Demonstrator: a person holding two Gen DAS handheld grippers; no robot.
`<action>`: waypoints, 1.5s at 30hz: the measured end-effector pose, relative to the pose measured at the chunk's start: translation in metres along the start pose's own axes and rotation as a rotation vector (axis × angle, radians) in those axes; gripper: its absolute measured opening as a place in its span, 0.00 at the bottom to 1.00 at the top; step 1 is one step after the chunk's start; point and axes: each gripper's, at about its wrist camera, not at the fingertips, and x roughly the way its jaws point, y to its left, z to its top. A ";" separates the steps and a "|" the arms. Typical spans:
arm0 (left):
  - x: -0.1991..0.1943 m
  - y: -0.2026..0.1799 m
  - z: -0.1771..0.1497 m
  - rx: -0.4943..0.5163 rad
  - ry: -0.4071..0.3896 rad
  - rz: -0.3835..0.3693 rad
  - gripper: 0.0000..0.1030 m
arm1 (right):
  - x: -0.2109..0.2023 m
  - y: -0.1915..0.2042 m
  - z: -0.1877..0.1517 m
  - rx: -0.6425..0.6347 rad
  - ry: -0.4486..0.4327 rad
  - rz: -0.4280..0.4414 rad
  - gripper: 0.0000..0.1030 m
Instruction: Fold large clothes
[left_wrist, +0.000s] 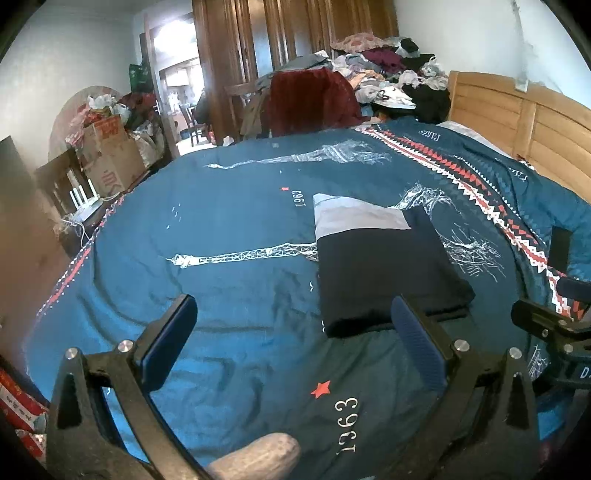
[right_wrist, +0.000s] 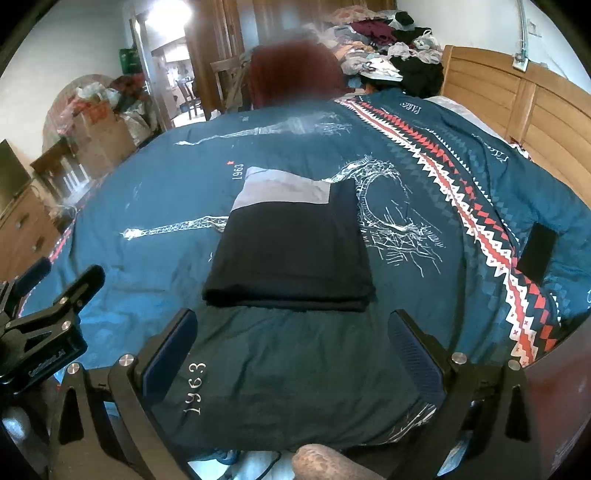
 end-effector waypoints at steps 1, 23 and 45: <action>0.001 -0.001 0.000 0.000 0.002 0.000 1.00 | 0.000 0.000 0.000 0.000 0.000 -0.001 1.00; 0.011 0.006 -0.004 -0.033 0.028 -0.016 1.00 | 0.002 -0.004 -0.005 0.002 0.013 -0.043 1.00; -0.016 0.106 0.040 -0.193 -0.291 0.222 1.00 | -0.054 0.098 0.056 -0.195 -0.255 -0.020 1.00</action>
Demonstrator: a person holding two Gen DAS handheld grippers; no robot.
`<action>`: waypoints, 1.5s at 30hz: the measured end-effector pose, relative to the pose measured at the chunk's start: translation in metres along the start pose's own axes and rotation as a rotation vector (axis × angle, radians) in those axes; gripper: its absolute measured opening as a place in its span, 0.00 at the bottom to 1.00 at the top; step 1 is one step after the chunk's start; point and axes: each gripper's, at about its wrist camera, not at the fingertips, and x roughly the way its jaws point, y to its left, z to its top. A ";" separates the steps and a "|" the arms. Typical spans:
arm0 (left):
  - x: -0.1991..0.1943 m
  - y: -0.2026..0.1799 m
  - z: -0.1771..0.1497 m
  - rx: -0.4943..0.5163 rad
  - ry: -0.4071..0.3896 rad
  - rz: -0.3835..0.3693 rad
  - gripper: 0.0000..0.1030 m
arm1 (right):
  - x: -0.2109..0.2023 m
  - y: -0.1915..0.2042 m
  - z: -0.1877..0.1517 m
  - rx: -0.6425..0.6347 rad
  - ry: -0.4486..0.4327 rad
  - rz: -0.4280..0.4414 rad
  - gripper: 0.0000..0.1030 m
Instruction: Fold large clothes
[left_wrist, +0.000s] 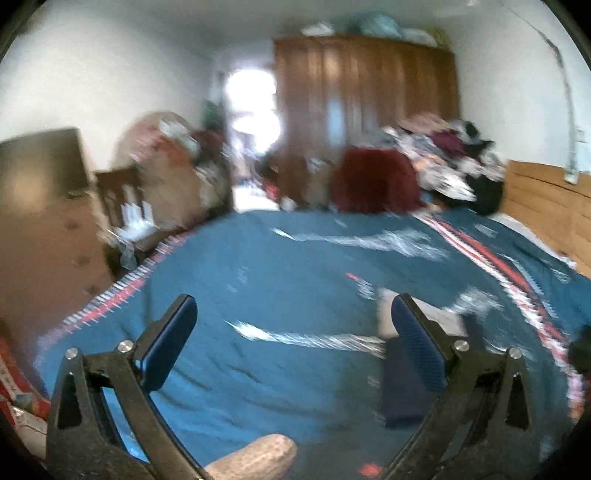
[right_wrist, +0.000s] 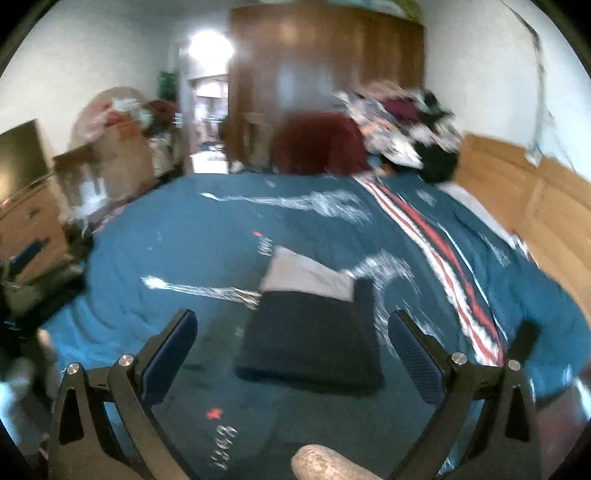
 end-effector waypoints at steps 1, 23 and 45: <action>0.018 0.006 -0.014 0.014 0.041 0.022 1.00 | 0.008 0.015 0.001 -0.029 0.015 0.021 1.00; 0.137 0.025 -0.108 0.072 0.414 -0.046 1.00 | 0.153 0.038 -0.092 0.076 0.414 -0.021 1.00; -0.117 -0.370 -0.117 0.580 0.278 -0.845 1.00 | -0.148 -0.424 -0.287 0.789 0.336 -0.877 1.00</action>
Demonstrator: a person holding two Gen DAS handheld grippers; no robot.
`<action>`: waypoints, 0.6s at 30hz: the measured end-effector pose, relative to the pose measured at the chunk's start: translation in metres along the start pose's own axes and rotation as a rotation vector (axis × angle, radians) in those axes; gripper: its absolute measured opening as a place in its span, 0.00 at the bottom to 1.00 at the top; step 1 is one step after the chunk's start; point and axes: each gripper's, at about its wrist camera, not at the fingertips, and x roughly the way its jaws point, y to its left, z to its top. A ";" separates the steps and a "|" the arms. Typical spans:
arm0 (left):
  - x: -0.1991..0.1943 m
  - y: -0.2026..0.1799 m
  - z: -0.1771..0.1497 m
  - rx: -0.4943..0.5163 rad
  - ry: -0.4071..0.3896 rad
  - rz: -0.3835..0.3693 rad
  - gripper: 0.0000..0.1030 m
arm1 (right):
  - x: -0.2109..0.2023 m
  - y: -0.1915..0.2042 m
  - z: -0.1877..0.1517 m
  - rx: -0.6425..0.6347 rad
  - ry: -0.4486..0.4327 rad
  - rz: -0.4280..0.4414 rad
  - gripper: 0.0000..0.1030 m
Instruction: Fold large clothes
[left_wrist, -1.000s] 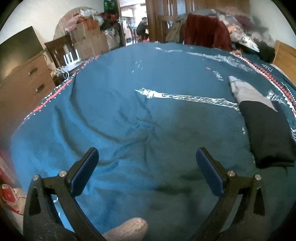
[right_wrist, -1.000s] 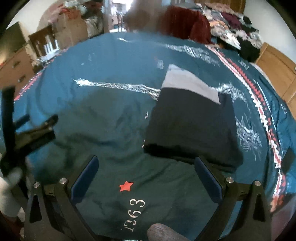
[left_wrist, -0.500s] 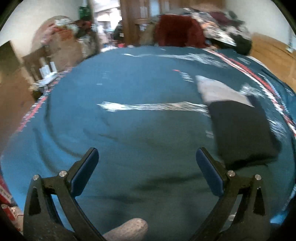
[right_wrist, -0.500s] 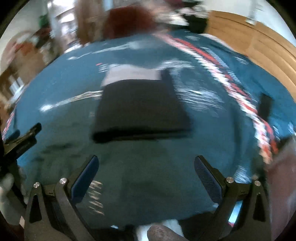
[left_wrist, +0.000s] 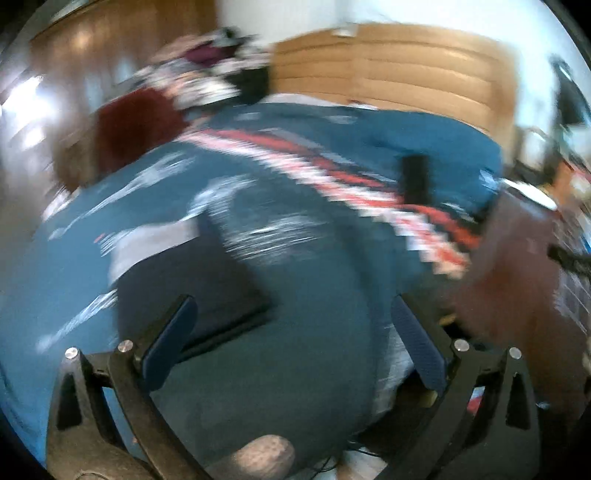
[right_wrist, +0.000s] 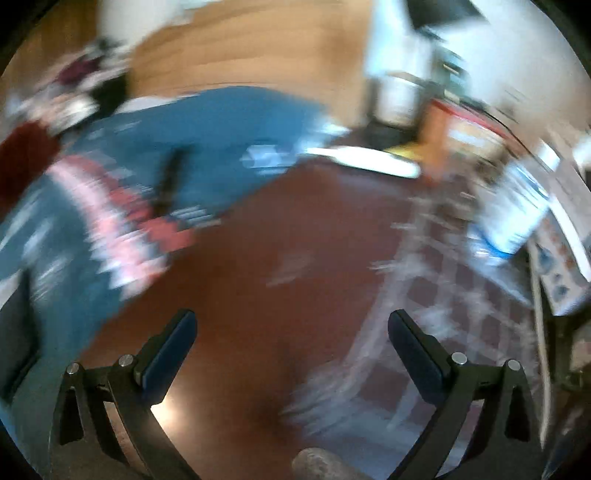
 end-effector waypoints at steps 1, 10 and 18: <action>0.007 -0.027 0.009 0.048 0.002 -0.039 1.00 | 0.016 -0.025 0.009 0.036 0.011 -0.029 1.00; 0.078 -0.193 0.037 0.235 0.115 -0.259 1.00 | 0.094 -0.136 0.017 0.223 0.109 -0.162 1.00; 0.109 -0.281 0.035 0.335 0.180 -0.296 1.00 | 0.097 -0.154 0.017 0.270 0.093 -0.167 1.00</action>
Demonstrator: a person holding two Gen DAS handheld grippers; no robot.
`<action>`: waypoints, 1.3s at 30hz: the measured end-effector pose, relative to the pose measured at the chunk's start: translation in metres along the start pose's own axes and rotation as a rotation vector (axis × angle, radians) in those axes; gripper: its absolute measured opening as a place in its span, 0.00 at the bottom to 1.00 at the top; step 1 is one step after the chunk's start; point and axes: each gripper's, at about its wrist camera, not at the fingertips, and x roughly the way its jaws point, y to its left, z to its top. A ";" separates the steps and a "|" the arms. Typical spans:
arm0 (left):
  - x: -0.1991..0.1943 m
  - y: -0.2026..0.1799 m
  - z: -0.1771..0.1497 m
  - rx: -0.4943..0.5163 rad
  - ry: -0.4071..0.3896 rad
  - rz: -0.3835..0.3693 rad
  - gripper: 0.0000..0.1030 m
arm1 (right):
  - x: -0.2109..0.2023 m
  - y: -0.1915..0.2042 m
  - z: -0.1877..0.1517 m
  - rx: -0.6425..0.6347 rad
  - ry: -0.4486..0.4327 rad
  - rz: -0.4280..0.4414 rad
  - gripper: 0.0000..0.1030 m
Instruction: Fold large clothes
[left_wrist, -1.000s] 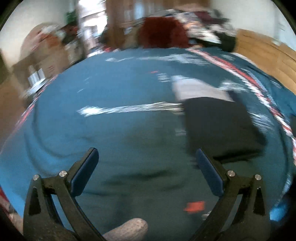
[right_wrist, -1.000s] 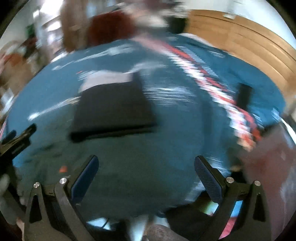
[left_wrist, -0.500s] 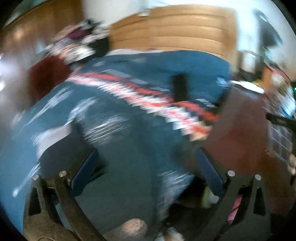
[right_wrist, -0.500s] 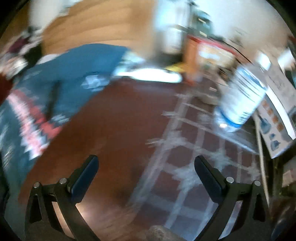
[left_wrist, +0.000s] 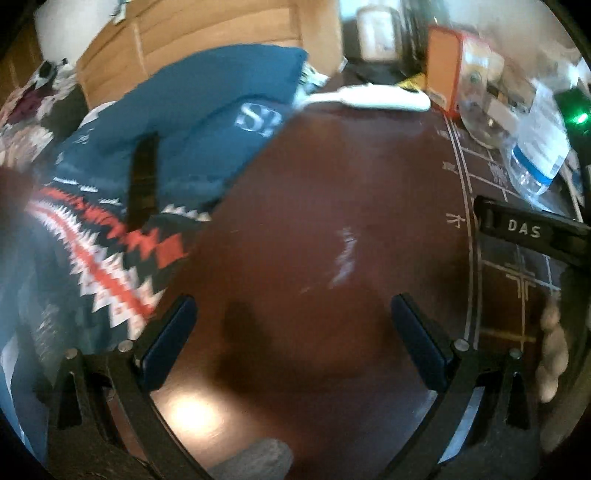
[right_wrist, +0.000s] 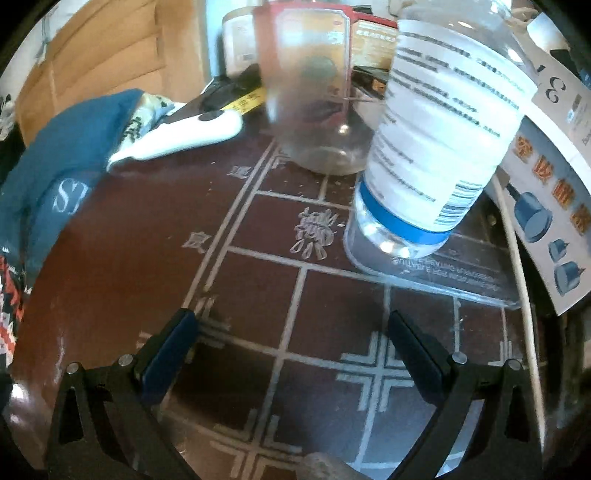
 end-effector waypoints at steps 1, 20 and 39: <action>0.004 -0.007 0.004 -0.012 -0.016 -0.014 1.00 | 0.005 -0.002 0.003 0.002 -0.002 0.002 1.00; 0.026 -0.053 0.040 -0.134 -0.005 -0.030 1.00 | 0.019 -0.020 0.017 0.053 0.001 -0.018 1.00; 0.026 -0.054 0.039 -0.133 -0.006 -0.031 1.00 | 0.019 -0.020 0.017 0.053 0.001 -0.018 1.00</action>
